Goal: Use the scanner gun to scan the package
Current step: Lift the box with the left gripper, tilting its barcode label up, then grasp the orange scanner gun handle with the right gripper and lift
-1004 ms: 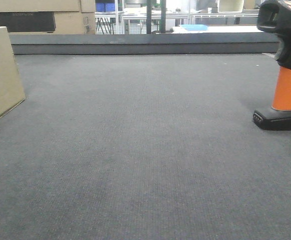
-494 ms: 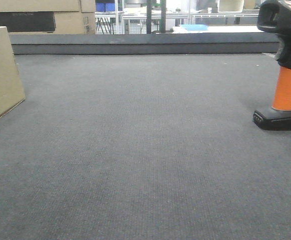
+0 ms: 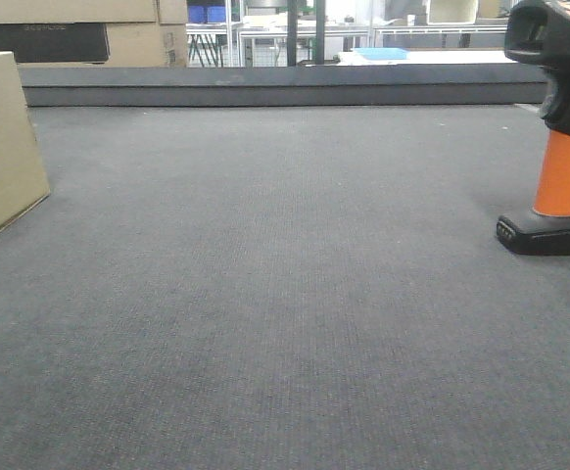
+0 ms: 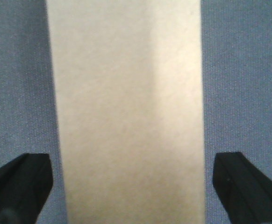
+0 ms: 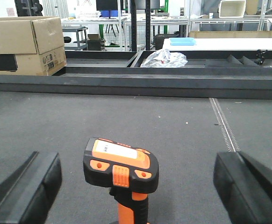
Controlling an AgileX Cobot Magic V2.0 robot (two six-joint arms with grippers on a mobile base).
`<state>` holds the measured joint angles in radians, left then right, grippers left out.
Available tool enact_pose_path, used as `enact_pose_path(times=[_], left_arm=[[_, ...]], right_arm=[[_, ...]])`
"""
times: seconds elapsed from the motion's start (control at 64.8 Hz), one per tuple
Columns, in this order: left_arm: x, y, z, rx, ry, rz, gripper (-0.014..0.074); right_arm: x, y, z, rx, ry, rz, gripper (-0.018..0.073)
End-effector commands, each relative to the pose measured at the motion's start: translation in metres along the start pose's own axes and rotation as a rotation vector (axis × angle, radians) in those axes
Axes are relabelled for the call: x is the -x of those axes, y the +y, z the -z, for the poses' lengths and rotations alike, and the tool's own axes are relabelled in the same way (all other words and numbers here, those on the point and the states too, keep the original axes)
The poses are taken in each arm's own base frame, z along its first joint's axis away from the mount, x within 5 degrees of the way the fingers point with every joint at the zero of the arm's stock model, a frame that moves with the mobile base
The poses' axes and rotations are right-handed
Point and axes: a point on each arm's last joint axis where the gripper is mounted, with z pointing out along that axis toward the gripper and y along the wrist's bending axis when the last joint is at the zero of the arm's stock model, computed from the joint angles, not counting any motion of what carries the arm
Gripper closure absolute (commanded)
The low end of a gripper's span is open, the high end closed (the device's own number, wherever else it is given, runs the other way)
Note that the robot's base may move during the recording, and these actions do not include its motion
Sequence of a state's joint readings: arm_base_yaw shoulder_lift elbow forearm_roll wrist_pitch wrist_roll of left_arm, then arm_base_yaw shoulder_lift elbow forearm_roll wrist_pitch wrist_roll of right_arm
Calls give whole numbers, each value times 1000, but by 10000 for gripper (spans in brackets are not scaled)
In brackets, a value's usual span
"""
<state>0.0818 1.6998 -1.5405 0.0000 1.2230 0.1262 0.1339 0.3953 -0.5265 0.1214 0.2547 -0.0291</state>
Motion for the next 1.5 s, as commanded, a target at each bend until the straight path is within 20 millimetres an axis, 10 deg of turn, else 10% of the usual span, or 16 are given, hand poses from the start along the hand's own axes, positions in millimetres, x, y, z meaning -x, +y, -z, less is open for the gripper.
enact_pose_path(times=[0.0, 0.216, 0.787, 1.189, 1.482], left_arm=[[2, 2, -2, 7, 2, 0, 109], [2, 3, 0, 12, -4, -2, 703], [-22, -40, 88, -410, -271, 63, 708], [-33, -58, 65, -631, -194, 115, 708], [-36, -58, 57, -633, -165, 123, 708]], right_arm=[[4, 0, 0, 0, -20, 6, -9], [4, 0, 0, 0, -20, 6, -9], [-8, 7, 1, 76, 105, 12, -9], [-76, 0, -17, 63, 74, -31, -9], [-92, -3, -52, 19, 108, -47, -9]])
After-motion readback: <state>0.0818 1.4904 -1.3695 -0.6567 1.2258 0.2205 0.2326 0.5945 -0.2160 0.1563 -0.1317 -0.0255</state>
